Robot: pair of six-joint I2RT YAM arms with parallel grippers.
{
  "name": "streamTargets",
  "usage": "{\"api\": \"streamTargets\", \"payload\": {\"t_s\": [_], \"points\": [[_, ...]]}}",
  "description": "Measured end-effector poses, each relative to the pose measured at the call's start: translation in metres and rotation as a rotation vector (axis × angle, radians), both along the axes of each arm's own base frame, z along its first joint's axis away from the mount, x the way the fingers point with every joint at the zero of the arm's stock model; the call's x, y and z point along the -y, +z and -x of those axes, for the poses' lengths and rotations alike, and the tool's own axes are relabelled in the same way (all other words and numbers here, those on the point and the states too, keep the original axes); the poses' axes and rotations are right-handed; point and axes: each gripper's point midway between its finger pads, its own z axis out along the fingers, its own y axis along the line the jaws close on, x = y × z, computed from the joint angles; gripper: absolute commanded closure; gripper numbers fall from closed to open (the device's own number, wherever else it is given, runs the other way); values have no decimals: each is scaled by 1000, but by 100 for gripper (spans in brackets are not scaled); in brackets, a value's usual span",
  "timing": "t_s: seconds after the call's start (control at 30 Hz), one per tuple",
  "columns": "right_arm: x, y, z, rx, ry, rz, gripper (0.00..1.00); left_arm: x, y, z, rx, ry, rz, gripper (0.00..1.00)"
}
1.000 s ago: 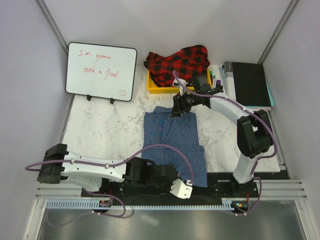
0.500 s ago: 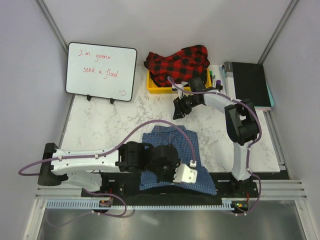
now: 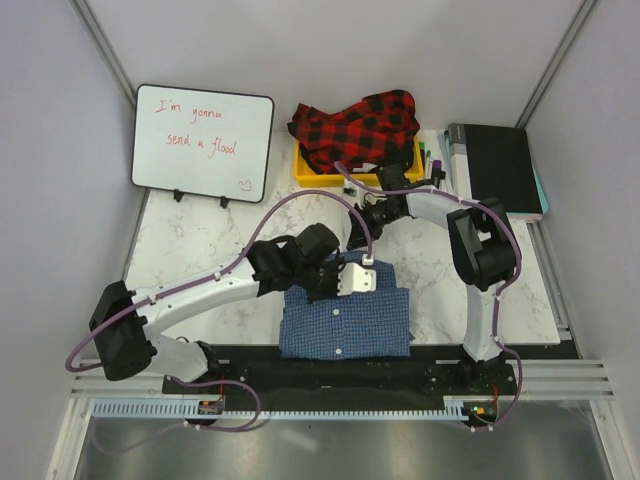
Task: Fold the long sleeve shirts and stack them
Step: Fold the shirt
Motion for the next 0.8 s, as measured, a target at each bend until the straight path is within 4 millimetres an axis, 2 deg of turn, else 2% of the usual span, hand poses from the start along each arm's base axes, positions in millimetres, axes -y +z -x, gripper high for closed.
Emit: {"api": "streamTargets", "payload": {"t_s": [0.2,0.3,0.5,0.57,0.7,0.8], "points": [[0,1,16,-25,72,-18,60,-9,-38,-28,71,-34,-15,98],[1,5,20,-37,95,-23,59,-10,-51,-35,109,-63,-9,98],[-4,35,11,12,161,-65,62,2,-76,-45,185,-148,8,98],[-2,39,15,14,188,-67,62,7,-85,-52,210,-165,10,98],[1,37,29,-13,239,-53,66,11,-95,-61,237,-189,17,98],[-2,22,34,-52,279,-39,66,18,-90,-60,261,-229,55,98]]}}
